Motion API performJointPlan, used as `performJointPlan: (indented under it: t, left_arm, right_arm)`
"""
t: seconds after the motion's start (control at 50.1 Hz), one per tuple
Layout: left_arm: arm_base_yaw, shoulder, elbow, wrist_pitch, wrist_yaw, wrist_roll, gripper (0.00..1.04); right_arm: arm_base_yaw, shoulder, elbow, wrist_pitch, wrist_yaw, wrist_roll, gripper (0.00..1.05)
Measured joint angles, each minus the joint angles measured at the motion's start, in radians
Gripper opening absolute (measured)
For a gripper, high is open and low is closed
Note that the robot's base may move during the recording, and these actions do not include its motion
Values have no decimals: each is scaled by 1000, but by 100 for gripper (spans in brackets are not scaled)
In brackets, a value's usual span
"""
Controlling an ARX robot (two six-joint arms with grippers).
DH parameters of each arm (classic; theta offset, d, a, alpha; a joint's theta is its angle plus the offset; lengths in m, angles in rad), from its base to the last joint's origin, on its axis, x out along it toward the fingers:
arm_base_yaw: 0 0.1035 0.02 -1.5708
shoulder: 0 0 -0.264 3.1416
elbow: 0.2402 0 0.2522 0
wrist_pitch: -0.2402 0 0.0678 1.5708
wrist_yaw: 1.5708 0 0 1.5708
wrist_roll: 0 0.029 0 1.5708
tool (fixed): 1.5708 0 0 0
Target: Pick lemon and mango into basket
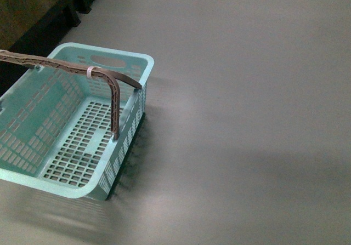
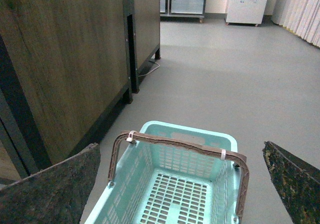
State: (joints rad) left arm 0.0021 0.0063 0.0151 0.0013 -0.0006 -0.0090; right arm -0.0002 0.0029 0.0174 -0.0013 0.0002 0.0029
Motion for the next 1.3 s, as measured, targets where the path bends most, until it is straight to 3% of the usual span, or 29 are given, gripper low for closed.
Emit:
performJointPlan:
  t: [0.399,0.479,0.519,0.718,0.878,1.297]
  left_arm:
    - [0,0,0,0,0,0,98]
    - [4,132,84,-201,69,-161,98]
    - [4,249,115,-212,87,-287,98]
    - [43,864,208,208,95,-848,98]
    - [53,1365,358,533,89,-1070,98]
    - [8,2001,722,679,52,-1222,98]
  right_arm:
    - [0,0,0,0,0,0,96]
    - [0,0,0,0,0,0,96]
    - [0,0,0,0,0,0,96]
    - [0,0,0,0,0,0,96]
    - [0,0,0,0,0,0,96]
    - [0,0,0,0,0,0,96]
